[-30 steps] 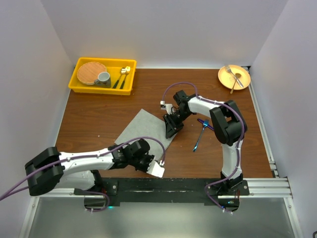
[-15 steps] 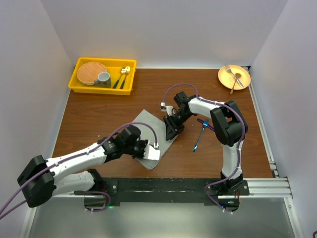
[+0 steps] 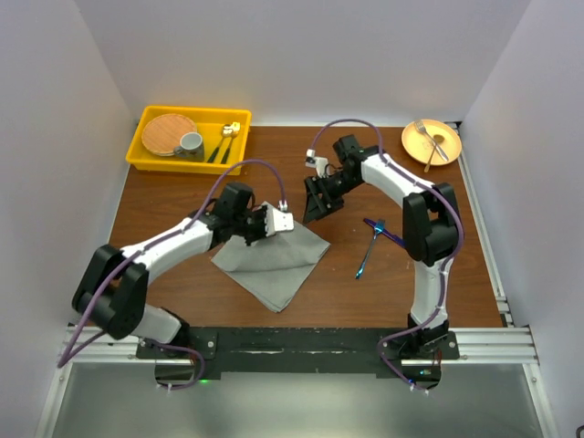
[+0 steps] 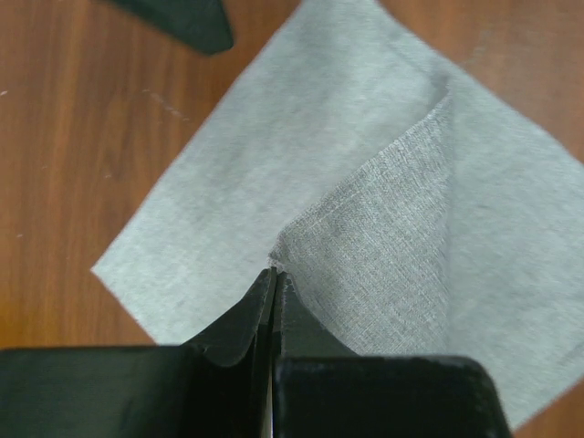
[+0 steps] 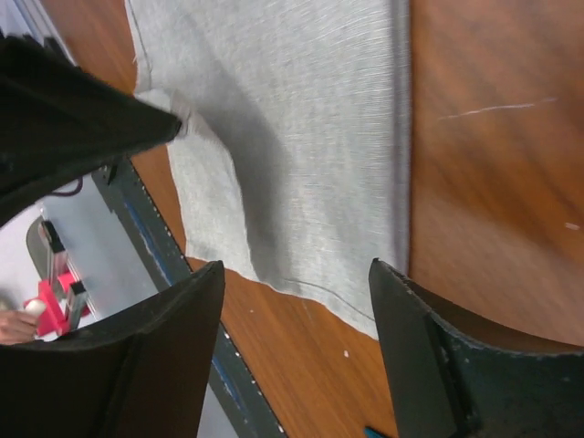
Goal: Fold the napkin into a case and place the utensils inside
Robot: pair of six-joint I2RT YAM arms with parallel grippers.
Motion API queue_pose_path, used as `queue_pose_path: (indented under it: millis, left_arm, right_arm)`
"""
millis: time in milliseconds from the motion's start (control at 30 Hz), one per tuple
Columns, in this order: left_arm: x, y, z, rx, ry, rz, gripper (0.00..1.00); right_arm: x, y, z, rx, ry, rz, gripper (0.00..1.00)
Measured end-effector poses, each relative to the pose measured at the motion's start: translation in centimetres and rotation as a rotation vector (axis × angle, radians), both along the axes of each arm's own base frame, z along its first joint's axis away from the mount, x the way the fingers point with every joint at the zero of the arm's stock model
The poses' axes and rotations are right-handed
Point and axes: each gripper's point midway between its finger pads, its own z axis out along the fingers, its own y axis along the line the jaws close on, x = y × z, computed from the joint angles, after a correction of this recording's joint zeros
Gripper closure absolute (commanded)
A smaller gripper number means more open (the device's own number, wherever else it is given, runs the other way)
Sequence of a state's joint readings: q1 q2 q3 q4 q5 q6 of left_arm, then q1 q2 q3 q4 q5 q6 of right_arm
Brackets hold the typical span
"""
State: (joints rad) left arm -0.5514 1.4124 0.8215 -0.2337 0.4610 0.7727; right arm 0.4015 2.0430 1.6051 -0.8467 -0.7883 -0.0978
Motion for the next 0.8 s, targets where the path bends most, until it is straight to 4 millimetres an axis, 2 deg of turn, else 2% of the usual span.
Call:
queue_pose_path:
  millis: [33,100,267,367,800]
  left_arm:
    - [1.1,0.0,0.1,-0.006,0.001,0.014,1.0]
    - [2.8,0.1,0.1,-0.013,0.002,0.035,1.0]
    - [6.8,0.9,-0.5,-0.021,0.006,0.093,1.0]
    - [8.3,1.3,-1.0,-0.02,0.015,0.115,1.0]
    - [10.3,1.8,-2.7,-0.017,0.03,0.143,1.0]
  right_arm:
    - [0.4,-0.3,0.2,0.0,-0.004,-0.01,0.21]
    - [1.2,-0.7,0.1,-0.005,-0.009,-0.024,0.17]
    - [1.2,-0.9,-1.3,-0.028,0.02,-0.019,0.16]
    - [0.9,-0.8,-2.0,-0.038,0.042,-0.011,0.17]
    - [0.8,-0.9,-3.5,-0.056,0.084,0.008,0.23]
